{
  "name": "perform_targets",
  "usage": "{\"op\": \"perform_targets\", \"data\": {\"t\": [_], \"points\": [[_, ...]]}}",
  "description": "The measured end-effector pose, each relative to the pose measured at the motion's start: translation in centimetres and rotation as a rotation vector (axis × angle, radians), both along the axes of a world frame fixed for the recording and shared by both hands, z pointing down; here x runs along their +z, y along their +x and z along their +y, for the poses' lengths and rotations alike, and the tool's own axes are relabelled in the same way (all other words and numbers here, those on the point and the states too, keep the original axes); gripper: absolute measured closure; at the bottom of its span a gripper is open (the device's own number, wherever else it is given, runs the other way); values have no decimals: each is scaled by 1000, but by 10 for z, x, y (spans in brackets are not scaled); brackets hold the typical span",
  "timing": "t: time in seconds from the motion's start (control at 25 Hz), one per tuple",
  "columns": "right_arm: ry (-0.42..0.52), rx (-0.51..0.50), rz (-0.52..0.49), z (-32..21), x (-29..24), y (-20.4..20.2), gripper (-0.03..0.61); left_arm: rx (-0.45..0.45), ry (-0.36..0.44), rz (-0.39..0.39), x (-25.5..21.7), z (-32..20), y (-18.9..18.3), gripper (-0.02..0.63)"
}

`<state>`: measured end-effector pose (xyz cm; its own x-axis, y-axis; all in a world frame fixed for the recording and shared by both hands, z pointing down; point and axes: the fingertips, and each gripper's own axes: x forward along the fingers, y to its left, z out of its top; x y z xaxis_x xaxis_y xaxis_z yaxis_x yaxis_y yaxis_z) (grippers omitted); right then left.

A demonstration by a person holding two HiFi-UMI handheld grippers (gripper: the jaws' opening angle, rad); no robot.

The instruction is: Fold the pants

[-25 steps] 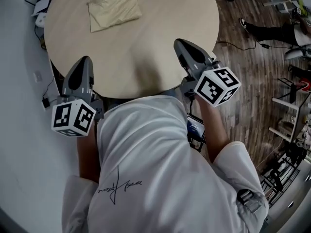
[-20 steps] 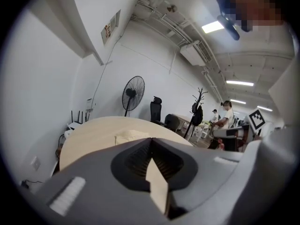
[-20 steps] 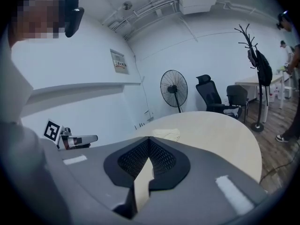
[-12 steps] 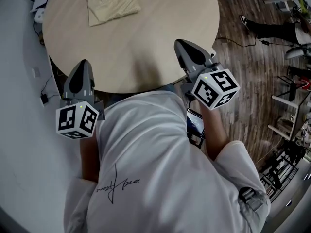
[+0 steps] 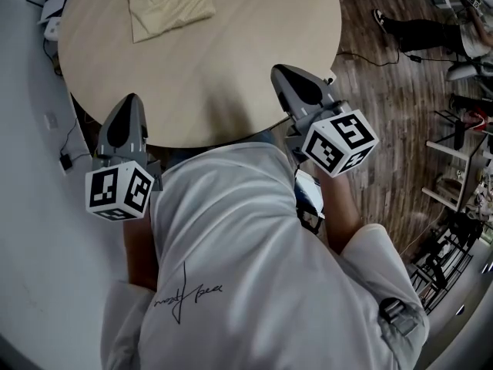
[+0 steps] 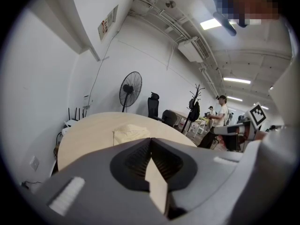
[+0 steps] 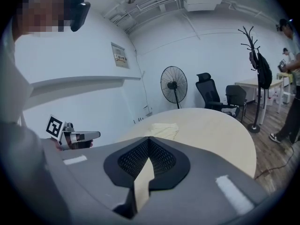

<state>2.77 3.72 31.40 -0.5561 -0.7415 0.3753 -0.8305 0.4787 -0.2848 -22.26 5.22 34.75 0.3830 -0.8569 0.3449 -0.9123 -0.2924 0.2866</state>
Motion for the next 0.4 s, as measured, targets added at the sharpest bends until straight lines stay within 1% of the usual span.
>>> {"op": "perform_targets", "data": {"t": [0.12, 0.2, 0.4], "points": [[5, -2, 14, 1, 0, -3, 584, 2, -5, -1, 3, -2, -3, 597], [6, -3, 20, 1, 0, -4, 584, -5, -13, -3, 7, -3, -5, 608], [-20, 0, -13, 3, 0, -8, 584, -12, -25, -14, 9, -2, -12, 610]]}}
